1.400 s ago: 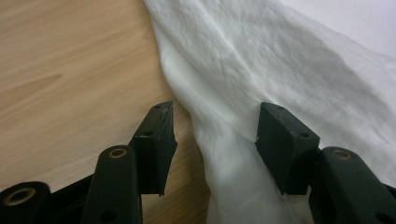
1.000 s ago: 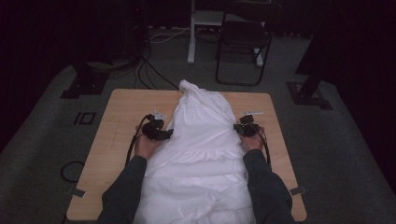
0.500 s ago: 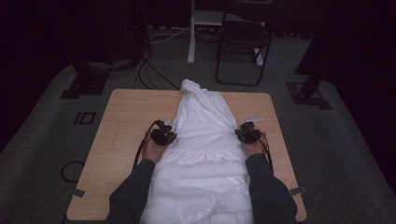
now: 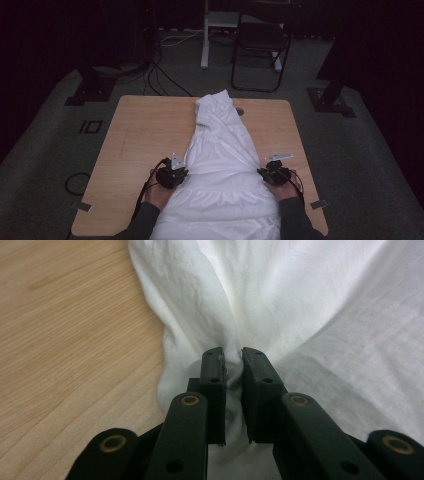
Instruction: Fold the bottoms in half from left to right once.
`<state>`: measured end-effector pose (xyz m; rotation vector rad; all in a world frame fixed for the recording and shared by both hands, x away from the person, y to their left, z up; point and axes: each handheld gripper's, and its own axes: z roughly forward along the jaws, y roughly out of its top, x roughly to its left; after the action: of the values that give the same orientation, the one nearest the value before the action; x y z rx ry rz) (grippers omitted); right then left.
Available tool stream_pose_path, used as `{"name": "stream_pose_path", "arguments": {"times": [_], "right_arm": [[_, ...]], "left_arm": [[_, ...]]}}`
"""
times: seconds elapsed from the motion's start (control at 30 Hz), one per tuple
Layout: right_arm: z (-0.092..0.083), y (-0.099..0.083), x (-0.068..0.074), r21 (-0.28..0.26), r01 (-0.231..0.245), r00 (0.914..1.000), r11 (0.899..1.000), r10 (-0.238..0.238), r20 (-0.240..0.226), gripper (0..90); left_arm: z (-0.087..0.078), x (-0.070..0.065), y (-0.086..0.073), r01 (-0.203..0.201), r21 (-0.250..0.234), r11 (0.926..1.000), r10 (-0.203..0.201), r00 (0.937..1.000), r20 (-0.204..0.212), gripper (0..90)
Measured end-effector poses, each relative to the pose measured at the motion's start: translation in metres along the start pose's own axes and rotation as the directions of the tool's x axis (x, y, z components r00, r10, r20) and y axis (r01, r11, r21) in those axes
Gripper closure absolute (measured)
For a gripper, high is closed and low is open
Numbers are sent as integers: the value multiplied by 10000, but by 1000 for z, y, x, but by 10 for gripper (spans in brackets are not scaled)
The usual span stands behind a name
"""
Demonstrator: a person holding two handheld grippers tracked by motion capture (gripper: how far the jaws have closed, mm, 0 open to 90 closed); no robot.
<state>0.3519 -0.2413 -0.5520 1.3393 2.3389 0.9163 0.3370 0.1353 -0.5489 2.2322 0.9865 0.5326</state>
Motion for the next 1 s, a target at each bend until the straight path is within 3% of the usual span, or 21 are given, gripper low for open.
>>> {"name": "stream_pose_path", "arguments": {"times": [0.07, 0.13, 0.17, 0.2, 0.23, 0.4, 0.43, 0.47, 0.57, 0.6, 0.63, 0.67, 0.7, 0.73, 0.77, 0.8, 0.83, 0.87, 0.9, 0.97, 1.0], "right_arm": [[-2, 3, -1, -41, 297, 9994, 9995, -297, 180, 664], [-3, 14, -5, -478, 328, 9994, 9983, -321, 156, 553], [-3, 14, -5, -478, 328, 9994, 9983, -321, 156, 553], [-3, 31, -5, -981, 477, 9988, 9940, -467, 124, 507], [-1, 42, -4, -1151, 649, 9979, 9912, -639, 120, 490], [27, 98, 8, -1354, 1516, 9883, 9791, -1528, 12, 452], [27, 98, 8, -1354, 1516, 9883, 9791, -1528, 12, 452], [44, 116, 12, -1278, 1701, 9851, 9771, -1718, -26, 425], [60, 131, 15, -1300, 1847, 9823, 9741, -1872, -66, 399], [74, 142, 18, -1253, 1838, 9821, 9749, -1874, -170, 380], [80, 146, 20, -1254, 1900, 9798, 9738, -1961, -383, 398], [86, 149, 21, -1170, 2110, 9744, 9705, -2183, -533, 502], [90, 152, 23, -1024, 2460, 9671, 9638, -2512, -414, 690], [92, 154, 24, -985, 2774, 9604, 9557, -2786, 24, 791], [92, 154, 24, -985, 2774, 9604, 9557, -2786, 24, 791], [89, 160, 13, -1347, 2261, 9734, 9647, -2186, 687, 888], [89, 160, 13, -1347, 2261, 9734, 9647, -2186, 687, 888], [86, 162, 4, -1539, 1665, 9830, 9740, -1518, 1029, 891], [83, 163, -17, -1707, 608, 9838, 9834, -302, 1766, 884], [85, 157, -34, -1396, -217, 9753, 9900, 517, 2148, 841], [88, 153, -40, -1144, -431, 9714, 9925, 684, 2276, 782]], "left_arm": [[1, 0, 0, 25, 3, 10000, -25, 10000, 6, 784], [2, 3, 1, 166, -27, 9999, -166, 9998, 144, 774], [3, 4, 1, 244, -56, 9997, -243, 9995, 201, 774], [3, 4, 1, 217, -76, 9997, -216, 9995, 238, 775], [3, 4, 1, 217, -76, 9997, -216, 9995, 238, 777], [4, 5, 1, 263, -132, 9996, -259, 9991, 325, 777], [4, 5, 1, 263, -132, 9996, -259, 9991, 325, 777], [4, 6, 1, 264, -109, 9996, -260, 9990, 354, 777], [4, 6, 1, 265, -137, 9996, -260, 9990, 373, 777], [4, 6, 0, 278, -158, 9995, -272, 9989, 389, 778], [4, 6, 0, 280, -158, 9995, -274, 9988, 394, 778], [4, 6, 0, 305, -172, 9994, -298, 9988, 401, 778], [4, 6, 0, 305, -172, 9994, -298, 9988, 401, 779], [4, 6, 0, 338, -211, 9992, -329, 9987, 396, 781], [4, 6, 0, 338, -211, 9992, -329, 9987, 396, 782], [4, 6, -1, 346, -221, 9992, -337, 9986, 400, 784], [4, 6, -1, 350, -223, 9991, -340, 9986, 412, 784], [4, 6, -1, 373, -221, 9991, -363, 9984, 428, 785], [4, 6, -1, 408, -211, 9989, -398, 9982, 458, 785], [4, 6, -2, 427, -227, 9988, -416, 9981, 462, 785], [4, 6, -2, 476, -274, 9985, -461, 9976, 522, 785]]}}
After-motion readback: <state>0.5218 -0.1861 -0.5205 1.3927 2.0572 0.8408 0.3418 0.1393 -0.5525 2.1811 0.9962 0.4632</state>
